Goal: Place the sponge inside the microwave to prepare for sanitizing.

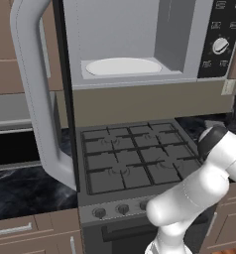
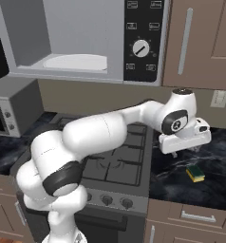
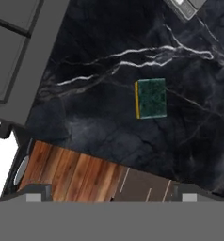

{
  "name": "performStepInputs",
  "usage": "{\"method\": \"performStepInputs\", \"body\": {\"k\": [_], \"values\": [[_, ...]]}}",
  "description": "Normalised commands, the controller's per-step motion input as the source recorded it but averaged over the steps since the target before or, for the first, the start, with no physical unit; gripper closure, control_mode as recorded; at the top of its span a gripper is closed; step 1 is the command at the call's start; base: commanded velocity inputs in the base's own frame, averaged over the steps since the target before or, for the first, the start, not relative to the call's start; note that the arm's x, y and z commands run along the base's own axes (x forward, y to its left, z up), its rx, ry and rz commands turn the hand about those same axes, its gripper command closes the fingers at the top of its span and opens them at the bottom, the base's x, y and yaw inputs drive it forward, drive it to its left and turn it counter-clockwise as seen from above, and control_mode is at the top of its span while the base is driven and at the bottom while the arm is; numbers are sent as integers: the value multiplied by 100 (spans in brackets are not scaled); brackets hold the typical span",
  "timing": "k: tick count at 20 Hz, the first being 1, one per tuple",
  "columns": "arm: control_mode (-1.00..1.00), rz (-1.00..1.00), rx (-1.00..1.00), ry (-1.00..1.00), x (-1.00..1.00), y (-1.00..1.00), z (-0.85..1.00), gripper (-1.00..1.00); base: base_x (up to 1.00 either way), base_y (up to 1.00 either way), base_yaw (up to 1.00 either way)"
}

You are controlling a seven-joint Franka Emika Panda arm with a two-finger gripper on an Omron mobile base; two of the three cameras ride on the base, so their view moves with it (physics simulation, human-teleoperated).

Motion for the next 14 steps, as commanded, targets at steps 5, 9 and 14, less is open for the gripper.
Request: {"method": "performStepInputs", "body": {"k": [5, 9, 14], "values": [[-100, 0, 8, -3, 11, 0, -13, -100, 0, 0, 0], [-100, 0, 0, -9, 8, 0, -5, -100, 0, 0, 0], [-100, 0, -1, 0, 9, -2, -8, -100, 0, 0, 0]]}}
